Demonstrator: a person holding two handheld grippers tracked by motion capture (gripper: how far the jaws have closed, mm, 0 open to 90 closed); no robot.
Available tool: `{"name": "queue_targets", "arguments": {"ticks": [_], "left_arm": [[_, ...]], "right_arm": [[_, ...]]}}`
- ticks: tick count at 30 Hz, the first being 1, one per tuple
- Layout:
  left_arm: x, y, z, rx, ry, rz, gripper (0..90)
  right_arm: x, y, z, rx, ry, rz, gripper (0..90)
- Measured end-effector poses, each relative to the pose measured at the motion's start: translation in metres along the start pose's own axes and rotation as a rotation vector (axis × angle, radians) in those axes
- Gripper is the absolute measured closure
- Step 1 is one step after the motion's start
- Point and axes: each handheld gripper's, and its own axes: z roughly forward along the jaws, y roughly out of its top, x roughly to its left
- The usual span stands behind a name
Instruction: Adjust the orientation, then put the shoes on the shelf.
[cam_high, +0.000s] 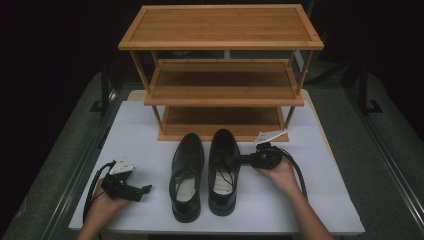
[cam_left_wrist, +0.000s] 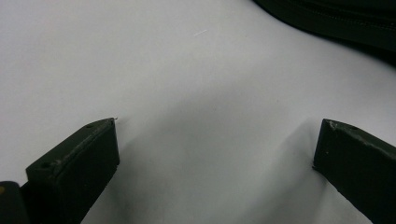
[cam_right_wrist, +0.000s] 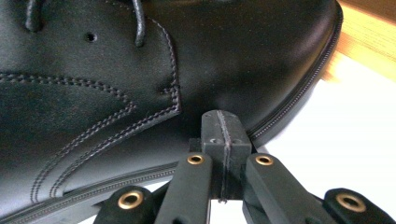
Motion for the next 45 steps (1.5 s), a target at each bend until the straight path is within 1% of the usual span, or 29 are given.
{"name": "queue_targets", "arguments": {"ticks": [6, 7, 10, 16, 19, 21, 23, 24, 26, 27, 28, 31, 33, 34, 35, 36, 37, 39, 43, 44, 45], "left_arm": [[0.0, 0.0, 0.0, 0.001, 0.0, 0.0, 0.0], [0.0, 0.0, 0.0, 0.0, 0.0, 0.0, 0.0], [0.0, 0.0, 0.0, 0.001, 0.0, -0.001, 0.0], [0.0, 0.0, 0.0, 0.001, -0.001, -0.002, 0.0], [0.0, 0.0, 0.0, 0.0, -0.002, -0.002, 0.0], [0.0, 0.0, 0.0, 0.0, -0.004, -0.004, 0.0], [0.0, 0.0, 0.0, 0.0, -0.003, -0.004, 0.0], [0.0, 0.0, 0.0, 0.0, -0.004, -0.004, 0.0], [0.001, 0.0, 0.0, 0.001, -0.004, -0.004, 0.0], [0.001, 0.0, 0.0, 0.0, -0.005, -0.004, 0.0], [0.001, 0.001, -0.001, -0.001, -0.006, -0.005, 0.0], [0.002, 0.001, -0.001, -0.011, -0.013, -0.022, 0.0], [0.003, 0.002, -0.001, -0.027, -0.026, -0.042, 0.0], [0.003, 0.004, -0.002, -0.032, -0.032, -0.046, 0.0], [0.001, 0.008, -0.003, -0.031, -0.025, -0.039, 0.0], [0.001, 0.008, -0.003, -0.031, -0.025, -0.039, 0.0], [0.0, 0.01, -0.003, -0.035, -0.028, -0.04, 0.0], [-0.002, 0.014, -0.004, -0.045, -0.04, -0.041, 0.0], [-0.007, 0.024, -0.008, -0.069, -0.065, -0.044, 0.0], [-0.008, 0.027, -0.011, -0.084, -0.084, -0.036, 5.4], [-0.01, 0.029, -0.012, -0.096, -0.092, -0.038, 8.4]], "right_arm": [[0.008, 0.003, 0.008, 0.012, 0.022, -0.02, 89.9], [0.009, 0.004, 0.008, 0.019, 0.014, -0.033, 89.8], [0.009, 0.004, 0.008, 0.015, 0.024, -0.025, 89.8], [0.012, 0.004, 0.008, 0.018, 0.032, -0.032, 89.8], [0.009, 0.004, 0.004, 0.008, 0.022, -0.026, 89.7], [0.008, 0.004, 0.001, -0.01, 0.014, -0.02, 89.3], [0.009, 0.005, -0.005, -0.027, 0.007, -0.008, 81.7], [0.009, 0.005, -0.005, -0.027, 0.007, -0.008, 81.7], [0.01, 0.006, -0.007, -0.029, -0.007, -0.003, 76.2], [0.01, 0.006, -0.009, -0.036, -0.014, 0.005, 71.1], [0.01, 0.006, -0.009, -0.036, -0.014, 0.005, 71.1], [0.013, 0.007, -0.015, -0.052, -0.047, 0.009, 59.1], [0.016, 0.007, -0.018, -0.059, -0.071, 0.01, 49.9], [0.017, 0.007, -0.02, -0.058, -0.084, 0.011, 46.8], [0.021, 0.007, -0.023, -0.056, -0.11, 0.009, 41.1], [0.021, 0.007, -0.023, -0.056, -0.11, 0.009, 41.1], [0.023, 0.007, -0.024, -0.061, -0.122, 0.006, 39.9], [0.027, 0.008, -0.03, -0.071, -0.128, 0.008, 37.5], [0.031, 0.009, -0.034, -0.085, -0.14, 0.008, 37.0], [0.033, 0.009, -0.035, -0.087, -0.144, 0.01, 37.0], [0.035, 0.009, -0.037, -0.087, -0.147, 0.013, 37.0]]}}
